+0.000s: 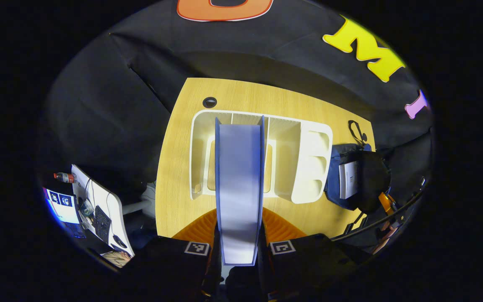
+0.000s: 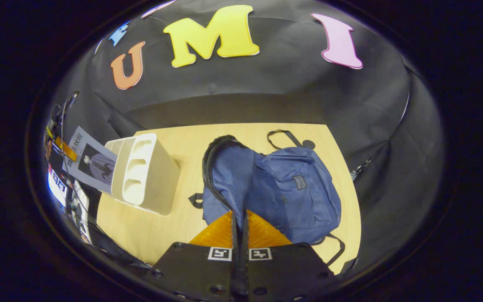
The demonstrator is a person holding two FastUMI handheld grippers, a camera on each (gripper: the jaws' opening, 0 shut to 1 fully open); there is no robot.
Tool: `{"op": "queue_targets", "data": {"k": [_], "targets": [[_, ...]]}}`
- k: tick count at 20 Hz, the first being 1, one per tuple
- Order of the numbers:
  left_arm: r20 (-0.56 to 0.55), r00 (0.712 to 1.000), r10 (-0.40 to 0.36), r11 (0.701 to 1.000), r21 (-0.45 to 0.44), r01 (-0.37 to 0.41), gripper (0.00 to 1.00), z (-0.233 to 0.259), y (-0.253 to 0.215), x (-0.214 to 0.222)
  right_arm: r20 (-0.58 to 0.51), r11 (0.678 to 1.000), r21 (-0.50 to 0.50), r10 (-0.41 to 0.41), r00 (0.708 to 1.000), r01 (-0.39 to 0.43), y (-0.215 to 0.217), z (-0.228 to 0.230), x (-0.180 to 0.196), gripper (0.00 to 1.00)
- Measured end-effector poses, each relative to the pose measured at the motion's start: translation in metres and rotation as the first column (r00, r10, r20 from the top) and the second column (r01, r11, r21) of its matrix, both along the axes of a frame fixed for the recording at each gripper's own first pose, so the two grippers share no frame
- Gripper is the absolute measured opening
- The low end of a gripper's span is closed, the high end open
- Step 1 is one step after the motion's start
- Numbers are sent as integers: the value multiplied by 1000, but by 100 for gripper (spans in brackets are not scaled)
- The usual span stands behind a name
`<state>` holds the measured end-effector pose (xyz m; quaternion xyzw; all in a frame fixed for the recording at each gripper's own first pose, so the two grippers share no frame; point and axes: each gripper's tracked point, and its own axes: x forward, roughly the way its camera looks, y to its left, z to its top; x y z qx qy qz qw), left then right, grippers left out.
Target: Open the schoolbag, grab two books from the bookshelf and put them into the schoolbag.
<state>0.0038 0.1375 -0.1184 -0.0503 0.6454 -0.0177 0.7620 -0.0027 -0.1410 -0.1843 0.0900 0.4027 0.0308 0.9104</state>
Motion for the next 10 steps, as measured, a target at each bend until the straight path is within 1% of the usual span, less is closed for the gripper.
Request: {"op": "queue_targets", "data": {"k": [2, 4, 5, 6, 9, 10], "targets": [[28, 1000, 12, 1000, -21, -11, 39, 16, 2, -8, 3, 1000, -7, 3, 1000, -3, 1, 1, -1, 0], [57, 998, 28, 996, -90, -23, 38, 33, -9, -15, 9, 1000, -10, -3, 1000, 3, -1, 2, -1, 0], [68, 997, 38, 990, -141, -29, 41, 42, -17, -17, 7, 1000, -5, -8, 1000, 8, -1, 2, -1, 0], [78, 995, 55, 982, -187, -40, 39, 51, -25, -19, 6, 1000, -5, -10, 1000, 10, -2, 1, -2, 0], [126, 988, 88, 956, -290, -48, 38, 78, -42, -21, 7, 1000, -23, -8, 1000, 9, -5, 3, -3, 0], [143, 985, 94, 948, -316, -44, 42, 84, -47, -21, 9, 1000, -30, -6, 1000, 6, -5, 3, -3, 0]]}}
